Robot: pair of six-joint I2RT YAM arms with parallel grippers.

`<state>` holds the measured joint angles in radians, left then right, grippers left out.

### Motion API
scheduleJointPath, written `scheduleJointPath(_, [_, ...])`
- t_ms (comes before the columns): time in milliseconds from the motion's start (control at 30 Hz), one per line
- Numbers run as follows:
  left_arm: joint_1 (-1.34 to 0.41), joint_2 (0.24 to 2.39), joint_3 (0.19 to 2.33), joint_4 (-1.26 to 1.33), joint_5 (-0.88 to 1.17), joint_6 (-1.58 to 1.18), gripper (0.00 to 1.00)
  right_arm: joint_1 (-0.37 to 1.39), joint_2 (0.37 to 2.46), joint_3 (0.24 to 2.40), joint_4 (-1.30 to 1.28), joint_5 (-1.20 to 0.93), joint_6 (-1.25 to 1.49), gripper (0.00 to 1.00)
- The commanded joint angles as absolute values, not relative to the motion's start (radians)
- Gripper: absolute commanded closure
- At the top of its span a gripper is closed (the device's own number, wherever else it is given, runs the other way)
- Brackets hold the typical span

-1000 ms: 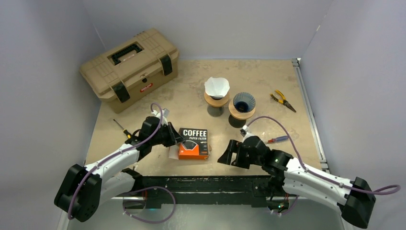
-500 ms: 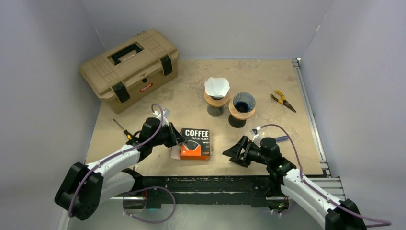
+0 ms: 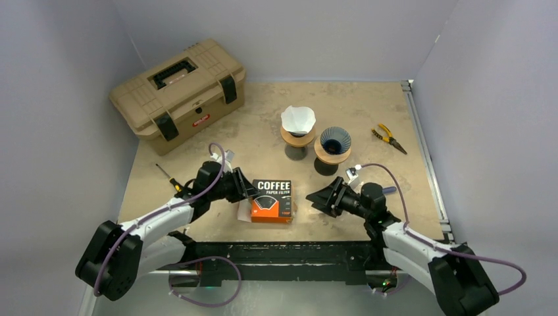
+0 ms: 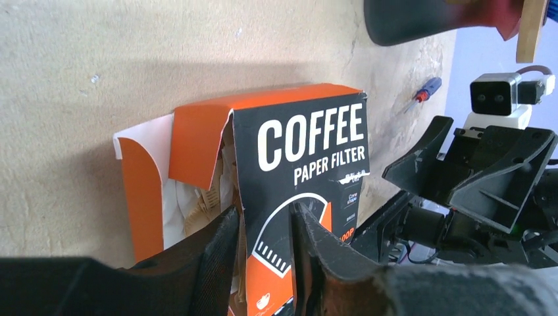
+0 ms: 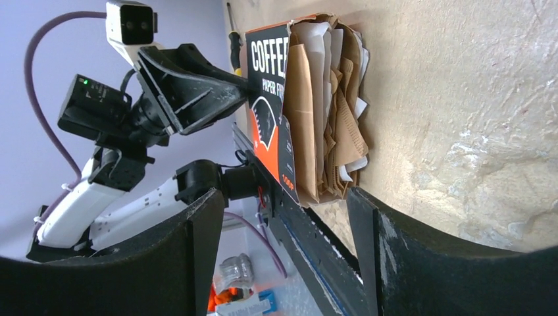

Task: Place the coffee filter in the dripper
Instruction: Pick up the coffee filter from the coffee filter holder.

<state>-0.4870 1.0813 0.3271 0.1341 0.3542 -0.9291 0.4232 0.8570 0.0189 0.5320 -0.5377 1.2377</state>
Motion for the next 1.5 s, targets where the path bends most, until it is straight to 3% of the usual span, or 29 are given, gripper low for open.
scheduleJointPath(0, [-0.492, 1.066, 0.399, 0.015, 0.292, -0.875, 0.67, 0.419, 0.933, -0.037, 0.693, -0.567, 1.235, 0.28])
scheduleJointPath(167, [-0.494, 1.096, 0.374, 0.062, 0.325, -0.893, 0.72, 0.419, 1.029, -0.035, 0.774, -0.586, 1.225, 0.3])
scheduleJointPath(300, [-0.496, 1.128, 0.338, 0.17, 0.373, -0.932, 0.82, 0.419, 1.133, -0.016, 0.827, -0.61, 1.187, 0.37])
scheduleJointPath(733, [-0.557, 1.203, 0.283, 0.36, 0.378, -1.026, 0.99, 0.419, 1.464, -0.022, 1.185, -0.655, 1.189, 0.56])
scheduleJointPath(1233, [-0.585, 1.227, 0.306, 0.371, 0.365, -1.029, 1.0, 0.419, 1.718, -0.039, 1.454, -0.668, 1.233, 0.69])
scheduleJointPath(1467, [-0.593, 1.228, 0.307, 0.368, 0.36, -1.028, 1.0, 0.419, 2.022, -0.077, 1.921, -0.697, 1.344, 0.76])
